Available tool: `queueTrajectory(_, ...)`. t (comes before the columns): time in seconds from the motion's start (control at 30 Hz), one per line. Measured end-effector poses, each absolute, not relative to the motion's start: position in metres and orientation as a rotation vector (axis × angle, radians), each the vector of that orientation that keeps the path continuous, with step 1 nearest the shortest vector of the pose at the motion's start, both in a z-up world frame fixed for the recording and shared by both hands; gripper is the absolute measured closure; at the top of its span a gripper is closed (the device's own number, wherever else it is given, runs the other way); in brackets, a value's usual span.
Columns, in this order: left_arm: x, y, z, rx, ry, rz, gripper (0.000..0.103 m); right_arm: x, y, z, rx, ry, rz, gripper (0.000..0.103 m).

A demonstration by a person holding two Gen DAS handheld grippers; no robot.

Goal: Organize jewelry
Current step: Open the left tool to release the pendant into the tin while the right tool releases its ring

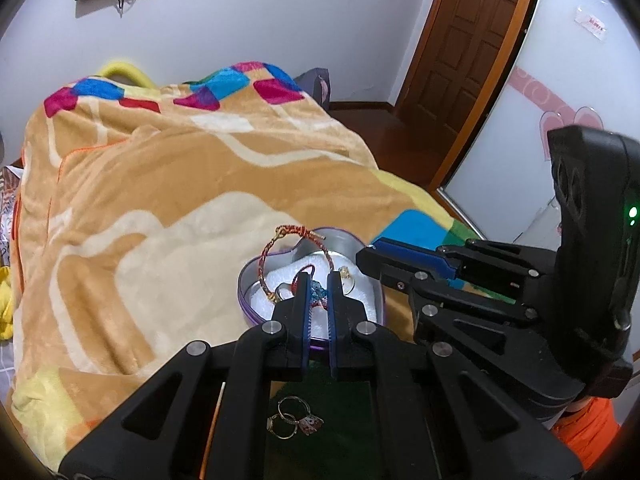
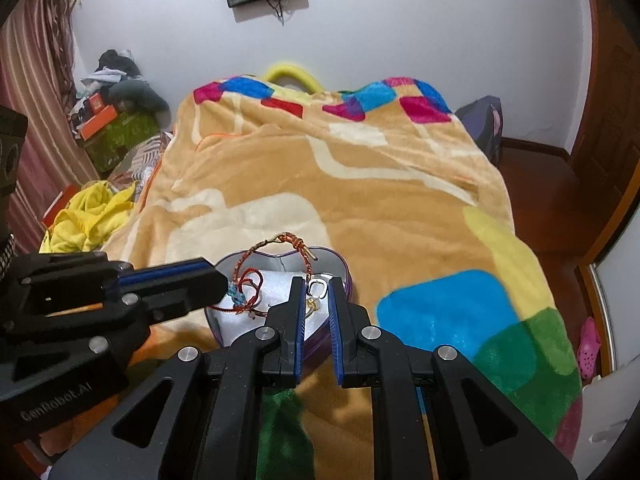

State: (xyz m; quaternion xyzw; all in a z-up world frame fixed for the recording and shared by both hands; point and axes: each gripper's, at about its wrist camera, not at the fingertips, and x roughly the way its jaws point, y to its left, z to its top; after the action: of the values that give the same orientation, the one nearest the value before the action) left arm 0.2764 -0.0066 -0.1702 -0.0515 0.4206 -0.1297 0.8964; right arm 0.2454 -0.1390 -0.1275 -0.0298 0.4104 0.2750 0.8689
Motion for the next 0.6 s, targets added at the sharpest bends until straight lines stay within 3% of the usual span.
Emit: queueTrajectory(0.6, 0.273, 0.0, -0.167, -0.105, 0.871, -0.248, 0.095, 0.247, -0.126, -0.131, -0.137, 0.904, 0.587, 0.093)
